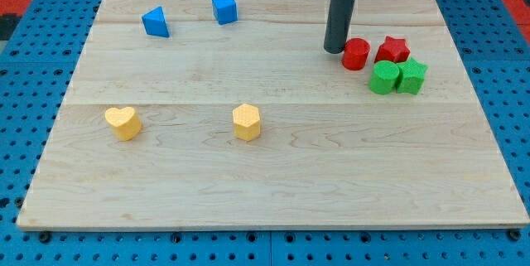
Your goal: Move your arm to the top center
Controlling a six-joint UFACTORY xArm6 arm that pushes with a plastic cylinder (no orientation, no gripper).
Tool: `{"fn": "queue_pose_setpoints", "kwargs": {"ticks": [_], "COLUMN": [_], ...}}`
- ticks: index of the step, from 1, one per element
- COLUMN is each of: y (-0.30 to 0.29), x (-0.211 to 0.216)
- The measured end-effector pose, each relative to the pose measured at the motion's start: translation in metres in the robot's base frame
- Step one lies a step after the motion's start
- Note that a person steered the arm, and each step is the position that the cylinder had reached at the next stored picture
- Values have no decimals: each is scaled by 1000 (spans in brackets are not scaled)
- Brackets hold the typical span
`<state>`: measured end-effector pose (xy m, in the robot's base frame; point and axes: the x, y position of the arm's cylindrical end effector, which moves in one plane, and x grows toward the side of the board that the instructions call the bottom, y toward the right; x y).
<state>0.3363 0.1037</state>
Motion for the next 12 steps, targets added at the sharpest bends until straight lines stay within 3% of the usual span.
{"fn": "queue_pose_setpoints", "kwargs": {"ticks": [6, 7, 9, 12], "y": [-58, -83, -85, -86], "x": [-33, -75, -113, -122]}}
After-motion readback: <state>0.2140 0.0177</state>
